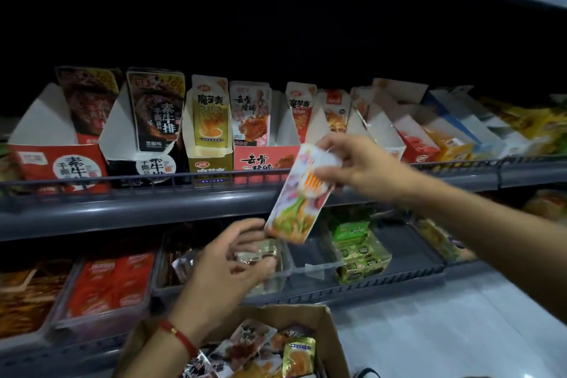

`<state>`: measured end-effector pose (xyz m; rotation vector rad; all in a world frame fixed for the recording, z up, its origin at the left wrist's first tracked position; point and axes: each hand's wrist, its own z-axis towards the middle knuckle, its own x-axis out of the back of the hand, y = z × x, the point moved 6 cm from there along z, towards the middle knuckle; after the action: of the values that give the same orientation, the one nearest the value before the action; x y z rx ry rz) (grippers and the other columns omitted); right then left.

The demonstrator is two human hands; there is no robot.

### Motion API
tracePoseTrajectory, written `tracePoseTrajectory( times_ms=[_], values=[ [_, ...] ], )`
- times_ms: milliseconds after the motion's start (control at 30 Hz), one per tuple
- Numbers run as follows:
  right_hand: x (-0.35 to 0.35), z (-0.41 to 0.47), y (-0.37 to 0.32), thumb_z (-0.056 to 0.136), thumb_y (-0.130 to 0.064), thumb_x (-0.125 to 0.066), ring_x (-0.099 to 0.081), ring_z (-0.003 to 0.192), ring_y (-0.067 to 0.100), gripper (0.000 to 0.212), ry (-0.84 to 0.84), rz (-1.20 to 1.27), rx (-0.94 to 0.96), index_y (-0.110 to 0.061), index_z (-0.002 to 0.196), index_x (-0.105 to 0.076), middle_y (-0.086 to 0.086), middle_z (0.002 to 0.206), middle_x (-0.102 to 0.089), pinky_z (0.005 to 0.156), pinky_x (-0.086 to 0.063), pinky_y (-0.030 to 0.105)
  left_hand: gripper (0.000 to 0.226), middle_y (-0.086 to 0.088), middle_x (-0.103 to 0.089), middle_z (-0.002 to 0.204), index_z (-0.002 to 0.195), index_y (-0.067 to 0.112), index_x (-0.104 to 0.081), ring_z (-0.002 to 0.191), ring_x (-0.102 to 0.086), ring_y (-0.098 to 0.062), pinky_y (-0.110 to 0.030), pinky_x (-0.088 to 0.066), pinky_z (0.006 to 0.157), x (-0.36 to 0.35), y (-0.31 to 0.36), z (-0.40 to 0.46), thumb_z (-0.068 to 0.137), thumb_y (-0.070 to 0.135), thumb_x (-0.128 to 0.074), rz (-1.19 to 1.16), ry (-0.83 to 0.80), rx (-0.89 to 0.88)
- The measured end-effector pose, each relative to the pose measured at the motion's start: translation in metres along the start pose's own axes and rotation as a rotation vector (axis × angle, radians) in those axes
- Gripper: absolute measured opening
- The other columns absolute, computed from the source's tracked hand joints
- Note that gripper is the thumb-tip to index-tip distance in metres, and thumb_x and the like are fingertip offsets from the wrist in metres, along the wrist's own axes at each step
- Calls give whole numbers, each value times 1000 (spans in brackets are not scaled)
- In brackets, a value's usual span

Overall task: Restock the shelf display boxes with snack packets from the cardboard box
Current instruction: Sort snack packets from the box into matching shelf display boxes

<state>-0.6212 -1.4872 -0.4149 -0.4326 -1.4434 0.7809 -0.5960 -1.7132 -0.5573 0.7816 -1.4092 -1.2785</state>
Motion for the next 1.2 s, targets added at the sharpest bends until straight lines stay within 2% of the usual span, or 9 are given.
tracePoseTrajectory(
  times_ms=[200,233,300,367,500,633,833,1000,1200],
  values=[
    [153,2,22,98,-12,-62,-71,89,25,18,561,-211,15,-14,116,-60,9,103,-70,70,-61,37,49,26,-57,125,130,44,-58,112,-55,1,-25,-50,94,10,55,19,89,21,-72,278,156,-233],
    [172,6,29,98,-15,-62,-70,92,24,21,625,-297,-17,-16,118,-60,9,106,-70,73,-61,40,48,26,-56,122,130,41,-58,111,-54,1,-22,-45,95,5,67,23,90,19,-71,332,153,-290],
    [195,16,42,98,-17,-60,-65,95,19,28,683,-433,-87,-19,126,-59,4,111,-67,75,-55,32,48,24,-55,121,131,36,-58,115,-49,1,-19,-37,99,-7,84,31,90,15,-69,433,147,-382],
    [204,28,55,99,-15,-59,-60,97,16,34,679,-462,-123,-16,133,-56,3,112,-61,78,-49,27,48,22,-55,123,132,34,-57,121,-46,1,-18,-33,103,-15,93,41,90,12,-68,469,144,-411],
    [213,65,73,97,-15,-63,-62,110,32,41,630,-553,-189,-13,137,-54,15,129,-61,83,-54,38,47,19,-57,126,133,31,-58,124,-44,0,-15,-30,107,-25,108,56,91,13,-66,522,148,-451],
    [209,104,89,94,-10,-66,-63,106,34,27,481,-710,-223,-7,121,-63,19,124,-64,79,-46,35,45,20,-55,122,132,32,-57,120,-40,5,-4,-28,99,-25,120,66,91,14,-65,567,171,-455],
    [174,134,116,99,-14,-60,-58,119,36,36,311,-704,-202,-12,135,-58,15,131,-60,99,-47,42,45,22,-53,120,132,32,-57,117,-39,9,-4,-27,97,-28,123,77,91,13,-66,612,177,-446],
    [164,143,136,101,-21,-57,-61,111,32,40,319,-808,-157,-24,140,-52,12,133,-59,91,-54,44,46,22,-55,119,130,33,-58,116,-41,10,4,-28,97,-36,117,83,91,9,-65,617,168,-435],
    [162,145,127,100,-20,-59,-61,110,37,36,347,-912,-89,-20,136,-57,17,130,-61,91,-53,51,47,32,-47,114,131,37,-56,114,-42,12,-6,-32,97,-40,117,85,93,10,-65,595,174,-421]
  ],
)
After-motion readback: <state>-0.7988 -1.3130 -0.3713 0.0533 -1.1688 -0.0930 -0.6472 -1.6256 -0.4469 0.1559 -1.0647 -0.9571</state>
